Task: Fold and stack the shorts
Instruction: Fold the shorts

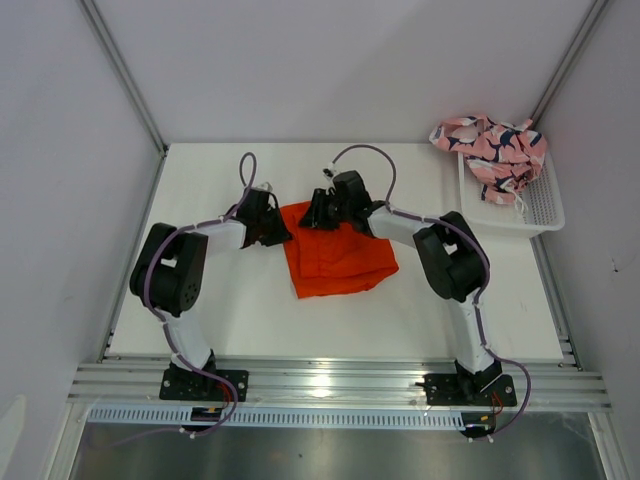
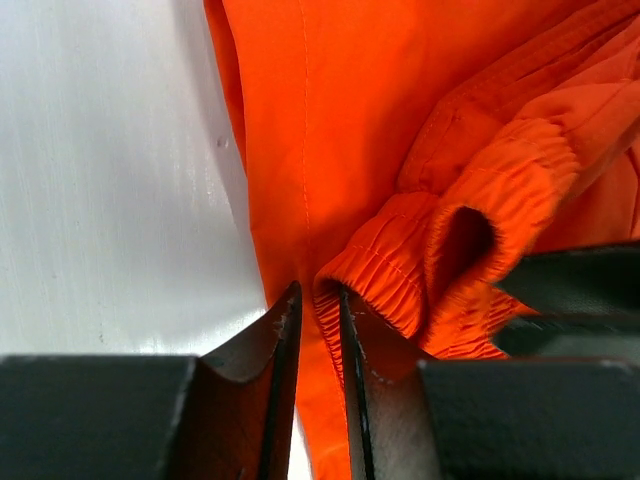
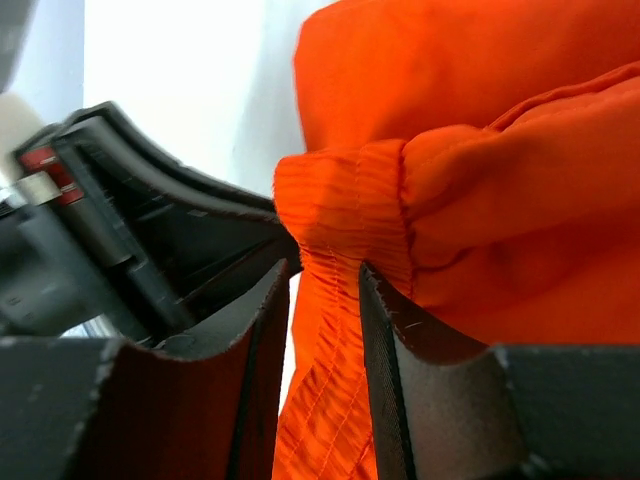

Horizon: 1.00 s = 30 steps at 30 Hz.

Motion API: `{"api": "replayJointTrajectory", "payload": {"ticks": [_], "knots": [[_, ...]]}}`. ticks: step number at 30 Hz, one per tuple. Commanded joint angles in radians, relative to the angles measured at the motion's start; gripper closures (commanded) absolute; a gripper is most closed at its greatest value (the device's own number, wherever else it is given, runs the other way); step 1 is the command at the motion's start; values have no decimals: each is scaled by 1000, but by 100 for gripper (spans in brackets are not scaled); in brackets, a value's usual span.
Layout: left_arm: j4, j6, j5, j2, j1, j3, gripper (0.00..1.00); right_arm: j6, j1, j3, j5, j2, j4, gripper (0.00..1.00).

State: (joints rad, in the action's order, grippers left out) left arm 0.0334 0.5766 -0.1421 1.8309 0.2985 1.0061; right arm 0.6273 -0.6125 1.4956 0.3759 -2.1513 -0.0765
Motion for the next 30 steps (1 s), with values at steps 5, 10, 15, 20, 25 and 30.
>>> {"api": "replayJointTrajectory", "payload": {"ticks": [5, 10, 15, 20, 25, 30], "knots": [[5, -12, -17, 16, -12, 31, 76, -26, -16, 109, -15, -126, 72, 63], [-20, -8, -19, -34, -12, -7, 77, -1, -10, 166, -6, -165, 156, 60], [5, -1, -22, -116, -12, -14, 76, 17, 8, 68, 64, -58, 39, 51], [36, 5, -14, -217, -10, -3, 75, 67, 48, -73, 116, 145, -115, 46], [54, 16, -57, -251, -7, 60, 75, 107, 123, -260, 173, 287, -190, 51], [68, 17, -80, -210, 42, 137, 77, 110, 178, -405, 196, 369, -221, 69]]}}
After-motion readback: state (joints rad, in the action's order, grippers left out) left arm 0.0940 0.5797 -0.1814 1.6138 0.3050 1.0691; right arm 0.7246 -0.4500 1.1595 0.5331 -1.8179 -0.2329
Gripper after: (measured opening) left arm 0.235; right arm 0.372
